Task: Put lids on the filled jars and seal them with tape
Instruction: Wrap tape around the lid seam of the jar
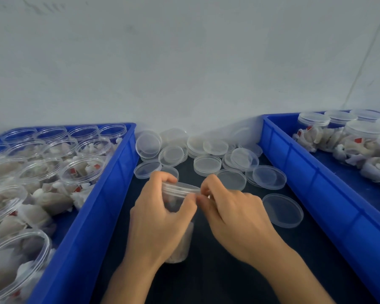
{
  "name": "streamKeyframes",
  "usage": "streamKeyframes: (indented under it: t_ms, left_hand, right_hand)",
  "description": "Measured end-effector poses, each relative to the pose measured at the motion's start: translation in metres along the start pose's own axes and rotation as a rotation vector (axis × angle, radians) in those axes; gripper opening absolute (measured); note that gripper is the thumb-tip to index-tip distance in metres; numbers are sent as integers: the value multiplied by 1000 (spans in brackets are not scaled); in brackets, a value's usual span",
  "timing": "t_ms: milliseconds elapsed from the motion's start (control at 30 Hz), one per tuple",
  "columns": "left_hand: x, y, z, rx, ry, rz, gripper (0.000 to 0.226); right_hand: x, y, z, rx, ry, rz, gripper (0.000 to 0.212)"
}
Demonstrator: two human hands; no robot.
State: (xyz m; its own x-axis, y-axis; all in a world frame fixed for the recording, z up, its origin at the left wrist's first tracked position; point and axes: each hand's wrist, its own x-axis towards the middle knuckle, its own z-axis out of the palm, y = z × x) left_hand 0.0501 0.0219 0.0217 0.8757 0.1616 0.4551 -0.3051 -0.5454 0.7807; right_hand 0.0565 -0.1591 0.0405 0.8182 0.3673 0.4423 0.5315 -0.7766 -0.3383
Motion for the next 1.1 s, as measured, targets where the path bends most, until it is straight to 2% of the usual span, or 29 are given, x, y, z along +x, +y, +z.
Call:
streamKeyframes:
  t_ms: [133,333,533,867,1100]
  left_hand:
    - [0,-4,-1,8,-2,-5,51]
    - [2,-6,-2,-1,-39,-4,46]
    - [5,-6,-4,8,-79,-15,49]
    - [0,-4,3,49,88,-24,43]
    - [-1,8,12,239,151,32,52]
  right_hand:
    - [1,1,-5,69,-32,19,13]
    - [2,7,-11,161,-47,52,28]
    - [3,11,-13,235,-89,87,24]
    - [2,-5,-7,147,69,147,25]
    - [4,-4,1,25,168,230,30]
